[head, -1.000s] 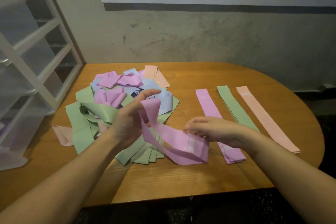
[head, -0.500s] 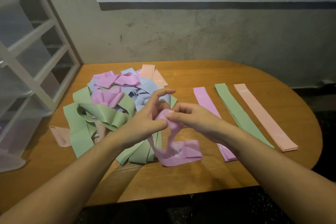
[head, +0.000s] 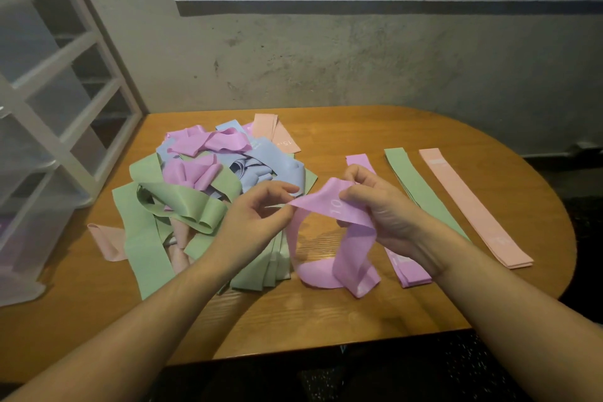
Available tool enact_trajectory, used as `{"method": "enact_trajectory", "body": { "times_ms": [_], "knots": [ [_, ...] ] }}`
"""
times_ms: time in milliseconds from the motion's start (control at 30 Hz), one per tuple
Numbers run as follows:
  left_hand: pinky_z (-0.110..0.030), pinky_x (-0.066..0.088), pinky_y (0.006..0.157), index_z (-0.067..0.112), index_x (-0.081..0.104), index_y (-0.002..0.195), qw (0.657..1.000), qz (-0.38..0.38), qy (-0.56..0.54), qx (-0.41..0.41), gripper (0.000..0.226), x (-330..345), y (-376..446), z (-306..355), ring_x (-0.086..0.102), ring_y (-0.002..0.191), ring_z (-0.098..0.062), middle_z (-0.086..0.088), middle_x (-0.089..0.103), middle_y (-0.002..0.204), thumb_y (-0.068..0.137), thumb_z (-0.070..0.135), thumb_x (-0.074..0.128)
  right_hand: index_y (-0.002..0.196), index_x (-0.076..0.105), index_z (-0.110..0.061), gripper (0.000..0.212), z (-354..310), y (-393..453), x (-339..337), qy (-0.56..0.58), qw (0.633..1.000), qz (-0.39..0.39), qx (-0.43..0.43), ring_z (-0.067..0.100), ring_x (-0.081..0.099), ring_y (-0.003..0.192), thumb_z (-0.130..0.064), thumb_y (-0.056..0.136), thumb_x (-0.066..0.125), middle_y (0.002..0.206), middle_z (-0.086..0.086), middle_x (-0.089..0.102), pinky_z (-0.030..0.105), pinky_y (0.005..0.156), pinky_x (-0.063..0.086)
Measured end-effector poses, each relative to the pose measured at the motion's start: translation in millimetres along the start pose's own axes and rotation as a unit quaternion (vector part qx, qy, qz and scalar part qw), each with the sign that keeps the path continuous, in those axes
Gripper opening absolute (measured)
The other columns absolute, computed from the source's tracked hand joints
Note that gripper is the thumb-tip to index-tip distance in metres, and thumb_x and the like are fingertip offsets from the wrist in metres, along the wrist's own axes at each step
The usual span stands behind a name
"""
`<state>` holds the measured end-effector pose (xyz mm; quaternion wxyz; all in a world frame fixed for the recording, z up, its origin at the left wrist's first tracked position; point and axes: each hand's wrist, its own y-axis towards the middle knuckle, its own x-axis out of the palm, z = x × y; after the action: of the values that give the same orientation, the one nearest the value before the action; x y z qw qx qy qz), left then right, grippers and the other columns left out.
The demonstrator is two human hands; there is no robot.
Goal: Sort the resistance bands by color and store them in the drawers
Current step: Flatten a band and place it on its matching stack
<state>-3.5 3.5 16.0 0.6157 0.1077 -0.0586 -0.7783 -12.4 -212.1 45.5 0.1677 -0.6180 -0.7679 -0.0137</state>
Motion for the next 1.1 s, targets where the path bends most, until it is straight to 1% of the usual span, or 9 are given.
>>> {"method": "enact_trajectory", "body": {
  "times_ms": [67, 133, 233, 333, 533, 633, 800, 967, 1100],
  "knots": [
    [-0.021, 0.055, 0.072, 0.009, 0.067, 0.086, 1.0, 0.014, -0.011, 0.005, 0.006, 3, -1, 2, 0.071, 0.08, -0.007, 0.006, 0.076, 0.089, 0.087, 0.006, 0.073, 0.094, 0.053, -0.02, 0.026, 2, -1, -1, -0.002, 1.0, 0.0, 0.013, 0.017, 0.056, 0.061, -0.004, 0.077, 0.065, 0.079, 0.006, 0.062, 0.026, 0.051, 0.044],
    [-0.018, 0.053, 0.068, 0.008, 0.067, 0.088, 1.0, 0.027, -0.009, 0.012, 0.015, 6, -2, 4, 0.068, 0.072, -0.004, 0.01, 0.073, 0.078, 0.092, -0.006, 0.064, 0.108, 0.057, -0.023, 0.033, 5, -2, -2, -0.012, 0.999, 0.004, 0.041, 0.02, 0.059, 0.07, -0.006, 0.081, 0.067, 0.09, 0.009, 0.065, 0.027, 0.055, 0.043],
    [-0.016, 0.052, 0.067, 0.013, 0.068, 0.09, 0.999, 0.044, 0.004, 0.03, 0.022, 10, -2, 6, 0.065, 0.07, -0.002, 0.011, 0.072, 0.077, 0.092, -0.008, 0.062, 0.113, 0.061, -0.021, 0.037, 7, -4, 2, -0.045, 0.995, 0.001, 0.084, 0.022, 0.053, 0.088, -0.031, 0.08, 0.074, 0.098, 0.009, 0.061, 0.027, 0.063, 0.043],
    [-0.019, 0.053, 0.068, 0.017, 0.069, 0.092, 0.998, 0.045, 0.015, 0.038, 0.023, 13, -2, 6, 0.064, 0.074, -0.003, 0.006, 0.072, 0.083, 0.093, -0.006, 0.064, 0.11, 0.065, -0.016, 0.038, 7, -6, 7, -0.055, 0.994, -0.014, 0.09, 0.016, 0.057, 0.075, -0.045, 0.086, 0.069, 0.089, 0.006, 0.064, 0.027, 0.064, 0.046],
    [-0.026, 0.056, 0.066, 0.01, 0.069, 0.096, 0.999, 0.023, -0.012, 0.02, 0.012, 19, -4, 5, 0.067, 0.078, -0.013, -0.004, 0.073, 0.087, 0.096, -0.001, 0.062, 0.1, 0.067, -0.012, 0.01, 7, -6, 11, -0.109, 0.994, 0.03, -0.005, 0.017, 0.061, 0.082, -0.021, 0.094, 0.067, 0.091, 0.007, 0.068, 0.033, 0.076, 0.051],
    [-0.023, 0.055, 0.067, 0.01, 0.068, 0.1, 0.999, 0.002, -0.034, 0.003, 0.009, 22, -5, 6, 0.068, 0.082, -0.012, -0.002, 0.071, 0.089, 0.098, 0.006, 0.059, 0.092, 0.068, -0.014, 0.002, 6, -6, 14, -0.11, 0.992, 0.047, -0.043, 0.013, 0.062, 0.077, -0.015, 0.092, 0.069, 0.087, 0.006, 0.067, 0.03, 0.07, 0.053],
    [-0.026, 0.053, 0.071, 0.009, 0.062, 0.12, 0.992, -0.045, -0.103, -0.056, 0.036, 29, -7, 5, 0.068, 0.084, -0.013, 0.002, 0.072, 0.098, 0.094, 0.022, 0.04, 0.085, 0.068, -0.017, 0.007, 5, -2, 15, -0.084, 0.987, 0.09, -0.099, 0.014, 0.061, 0.076, -0.013, 0.09, 0.071, 0.084, 0.005, 0.066, 0.031, 0.064, 0.051],
    [-0.026, 0.055, 0.078, 0.027, 0.066, 0.113, 0.997, -0.013, -0.066, -0.034, 0.018, 45, -4, 11, 0.065, 0.09, -0.003, 0.017, 0.073, 0.098, 0.096, 0.023, 0.06, 0.087, 0.07, -0.014, 0.005, 2, -1, 14, -0.067, 0.982, 0.109, -0.14, 0.011, 0.06, 0.074, -0.01, 0.09, 0.07, 0.082, 0.0, 0.068, 0.023, 0.061, 0.049],
    [-0.018, 0.049, 0.083, 0.028, 0.068, 0.106, 0.999, 0.013, -0.047, -0.012, 0.021, 48, 1, 16, 0.062, 0.092, 0.001, 0.017, 0.072, 0.095, 0.101, 0.013, 0.056, 0.088, 0.071, -0.013, 0.003, 2, 0, 9, -0.064, 0.981, 0.109, -0.149, 0.017, 0.055, 0.072, -0.011, 0.091, 0.07, 0.078, 0.004, 0.064, 0.025, 0.061, 0.047]
  ]
}}
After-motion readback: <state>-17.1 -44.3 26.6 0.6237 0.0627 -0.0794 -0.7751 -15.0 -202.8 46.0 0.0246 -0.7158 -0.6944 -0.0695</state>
